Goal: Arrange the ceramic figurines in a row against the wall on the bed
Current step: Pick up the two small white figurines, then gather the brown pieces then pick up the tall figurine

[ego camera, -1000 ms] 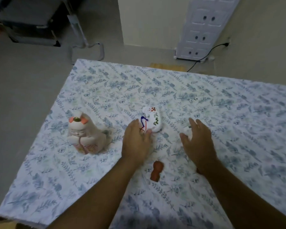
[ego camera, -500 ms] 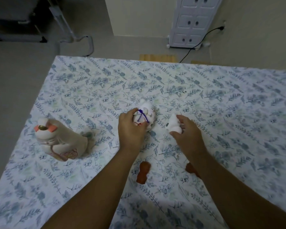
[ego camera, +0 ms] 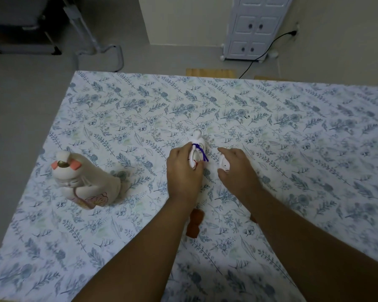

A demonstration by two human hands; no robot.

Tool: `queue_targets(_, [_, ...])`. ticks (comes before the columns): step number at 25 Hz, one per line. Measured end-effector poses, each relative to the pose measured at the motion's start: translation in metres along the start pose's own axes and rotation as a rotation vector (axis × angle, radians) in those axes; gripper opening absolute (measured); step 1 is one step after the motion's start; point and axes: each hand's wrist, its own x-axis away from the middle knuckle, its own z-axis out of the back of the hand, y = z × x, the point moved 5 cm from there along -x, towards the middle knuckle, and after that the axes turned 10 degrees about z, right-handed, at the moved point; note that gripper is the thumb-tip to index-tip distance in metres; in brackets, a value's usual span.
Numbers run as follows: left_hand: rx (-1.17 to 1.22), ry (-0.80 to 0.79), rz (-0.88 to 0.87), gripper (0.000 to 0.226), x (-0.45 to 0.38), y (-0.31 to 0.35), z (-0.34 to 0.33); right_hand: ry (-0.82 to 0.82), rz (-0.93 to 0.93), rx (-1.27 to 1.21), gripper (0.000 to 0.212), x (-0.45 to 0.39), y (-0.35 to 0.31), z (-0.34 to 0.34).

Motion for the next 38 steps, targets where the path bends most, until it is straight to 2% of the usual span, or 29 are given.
queue_targets(3, [0.081, -0.086, 0.051, 0.074, 0.012, 0.003, 0.009, -0.031, -0.08, -0.137, 0.091, 0.013, -0.002, 0.004])
queue_targets(5, [0.107, -0.115, 0.085, 0.084, 0.028, -0.006, 0.019, -0.037, -0.088, -0.17, 0.097, 0.032, -0.005, 0.011])
queue_targets(8, [0.052, -0.164, 0.157, 0.082, 0.057, -0.035, 0.027, -0.035, -0.082, -0.048, 0.083, 0.072, 0.003, 0.022])
queue_targets(11, [-0.069, -0.307, 0.236, 0.076, 0.088, -0.063, 0.021, -0.002, -0.128, 0.102, 0.072, 0.116, 0.025, 0.033])
queue_targets(14, [-0.111, -0.372, 0.275, 0.08, 0.109, -0.078, 0.013, 0.037, -0.231, 0.098, 0.066, 0.153, 0.054, 0.033])
queue_targets(17, [-0.155, -0.361, 0.222, 0.058, 0.116, -0.072, 0.007, 0.026, -0.277, 0.069, 0.053, 0.167, 0.073, 0.025])
queue_targets(19, [-0.113, -0.367, 0.206, 0.038, 0.116, -0.064, 0.008, 0.035, -0.262, 0.018, 0.043, 0.166, 0.075, 0.022])
queue_targets(21, [-0.042, -0.376, 0.204, 0.031, 0.117, -0.058, 0.012, 0.034, -0.218, -0.071, 0.039, 0.162, 0.07, 0.021])
queue_targets(26, [0.088, -0.342, 0.138, 0.033, 0.124, -0.05, 0.019, 0.062, -0.09, -0.203, 0.046, 0.155, 0.034, 0.026])
queue_targets(29, [0.132, -0.374, 0.109, 0.034, 0.13, -0.055, 0.017, 0.057, 0.015, -0.216, 0.052, 0.15, 0.018, 0.022])
queue_targets(33, [0.126, -0.341, 0.085, 0.035, 0.135, -0.061, 0.015, -0.014, 0.15, -0.146, 0.043, 0.147, 0.004, 0.006])
queue_targets(36, [0.105, -0.323, 0.05, 0.033, 0.134, -0.058, 0.014, -0.11, 0.146, -0.155, 0.035, 0.151, 0.006, -0.01])
queue_targets(38, [0.092, -0.335, 0.034, 0.033, 0.132, -0.057, 0.013, -0.113, 0.134, -0.184, 0.029, 0.151, 0.009, -0.014])
